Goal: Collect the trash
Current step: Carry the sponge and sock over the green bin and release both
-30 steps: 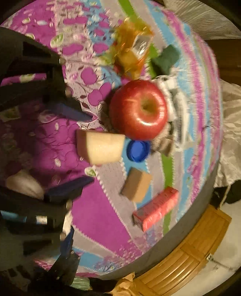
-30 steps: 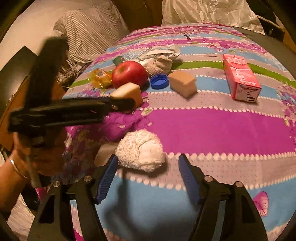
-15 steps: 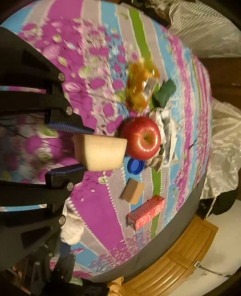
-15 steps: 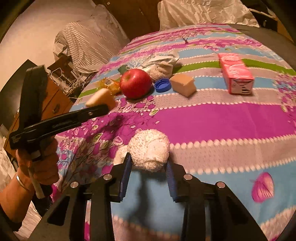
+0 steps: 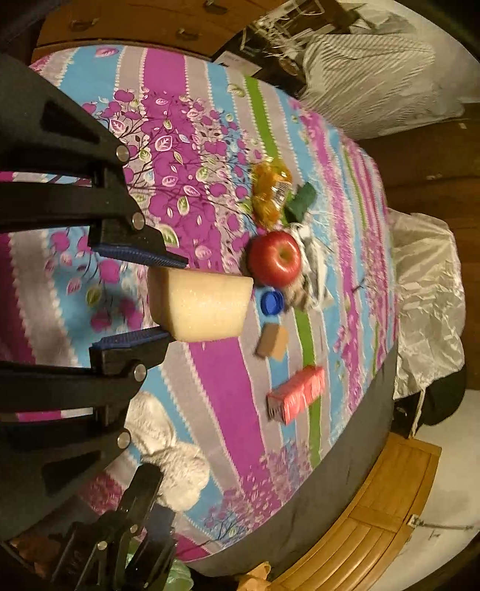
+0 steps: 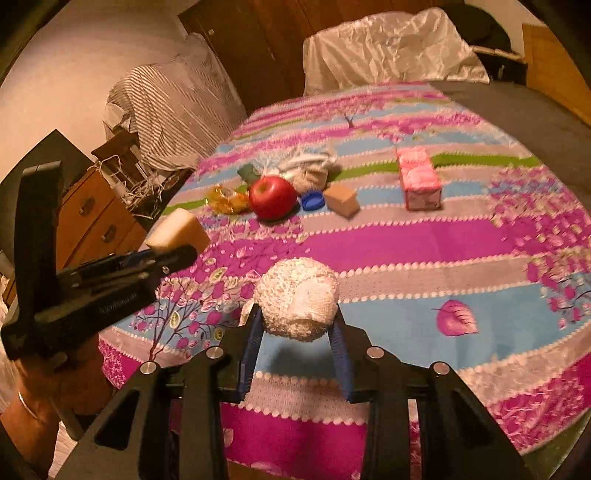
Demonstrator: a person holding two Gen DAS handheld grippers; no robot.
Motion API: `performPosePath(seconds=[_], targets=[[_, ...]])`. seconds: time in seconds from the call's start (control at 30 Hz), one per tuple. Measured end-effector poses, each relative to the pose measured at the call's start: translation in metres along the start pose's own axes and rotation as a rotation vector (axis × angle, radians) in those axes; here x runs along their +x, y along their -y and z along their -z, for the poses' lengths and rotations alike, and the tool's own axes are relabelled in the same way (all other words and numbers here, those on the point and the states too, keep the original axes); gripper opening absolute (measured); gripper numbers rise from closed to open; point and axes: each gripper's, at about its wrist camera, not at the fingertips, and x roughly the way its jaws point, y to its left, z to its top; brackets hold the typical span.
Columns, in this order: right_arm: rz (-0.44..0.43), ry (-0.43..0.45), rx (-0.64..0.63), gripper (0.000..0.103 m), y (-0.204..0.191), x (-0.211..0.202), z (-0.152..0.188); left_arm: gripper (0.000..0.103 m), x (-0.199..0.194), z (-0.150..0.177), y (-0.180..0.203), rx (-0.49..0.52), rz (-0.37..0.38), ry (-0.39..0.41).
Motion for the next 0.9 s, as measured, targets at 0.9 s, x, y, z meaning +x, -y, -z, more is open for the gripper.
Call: performPosePath(seconds=[0.9], targets=[[0.276, 0.289, 0.178, 0.037, 0.097, -0.219, 0.056, 0.030, -0.073, -0.010, 0.205, 0.342, 0.144, 0.143]])
